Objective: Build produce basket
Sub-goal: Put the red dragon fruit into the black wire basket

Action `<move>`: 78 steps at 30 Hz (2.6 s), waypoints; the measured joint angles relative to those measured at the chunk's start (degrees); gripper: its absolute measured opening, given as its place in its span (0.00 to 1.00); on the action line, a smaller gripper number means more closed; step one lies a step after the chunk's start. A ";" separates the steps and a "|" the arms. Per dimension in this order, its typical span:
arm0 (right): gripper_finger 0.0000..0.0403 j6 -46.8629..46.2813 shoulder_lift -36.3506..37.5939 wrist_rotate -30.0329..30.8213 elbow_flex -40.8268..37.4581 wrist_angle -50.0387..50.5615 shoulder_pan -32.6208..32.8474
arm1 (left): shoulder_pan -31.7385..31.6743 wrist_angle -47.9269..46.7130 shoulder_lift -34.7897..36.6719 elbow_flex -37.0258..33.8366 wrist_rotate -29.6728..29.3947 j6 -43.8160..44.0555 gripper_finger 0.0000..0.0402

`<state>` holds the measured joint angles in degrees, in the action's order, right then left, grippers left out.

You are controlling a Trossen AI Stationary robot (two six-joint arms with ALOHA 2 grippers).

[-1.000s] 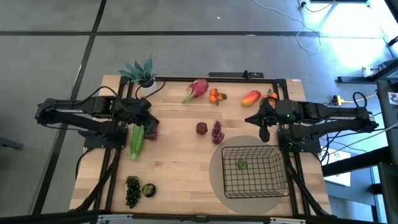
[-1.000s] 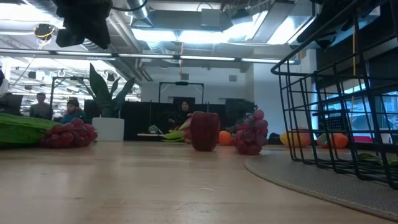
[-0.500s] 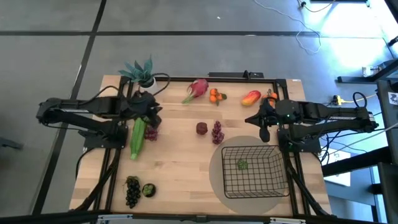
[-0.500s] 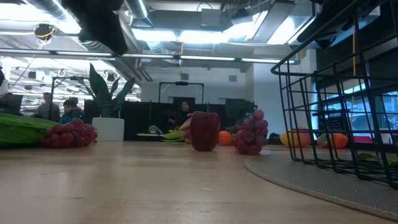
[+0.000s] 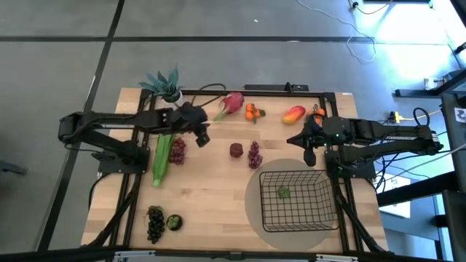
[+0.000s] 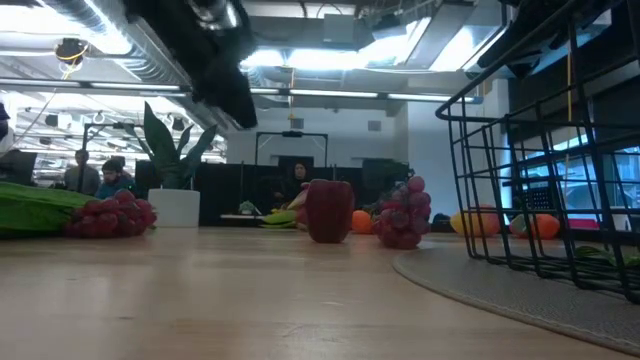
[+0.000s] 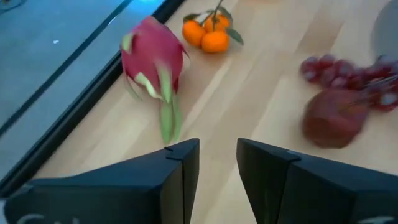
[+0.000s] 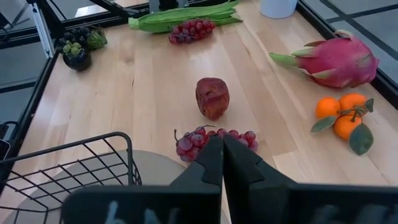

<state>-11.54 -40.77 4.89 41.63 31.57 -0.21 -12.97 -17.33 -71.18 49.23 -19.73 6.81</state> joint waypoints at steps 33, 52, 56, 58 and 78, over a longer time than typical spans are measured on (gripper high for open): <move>0.00 3.21 0.00 4.66 0.00 1.30 0.00 | -13.35 18.40 -25.70 0.00 10.45 -11.43 0.24; 0.00 3.07 0.00 6.04 -0.01 1.33 0.00 | -14.82 20.15 -29.46 0.00 10.97 -11.91 0.24; 0.00 3.03 0.00 6.03 -0.02 1.33 0.02 | -14.82 19.89 -29.87 -0.06 11.09 -14.27 0.21; 0.00 3.04 0.00 6.04 -0.02 1.33 0.02 | -14.73 20.09 -29.81 -0.04 11.09 -15.28 0.16; 0.00 2.88 0.01 6.05 -0.02 0.92 0.02 | -9.41 4.07 -23.16 7.45 13.88 -13.37 0.00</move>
<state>-8.67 -40.76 10.94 41.60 32.50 -0.19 -22.38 -13.26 -94.34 56.69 -5.85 -6.56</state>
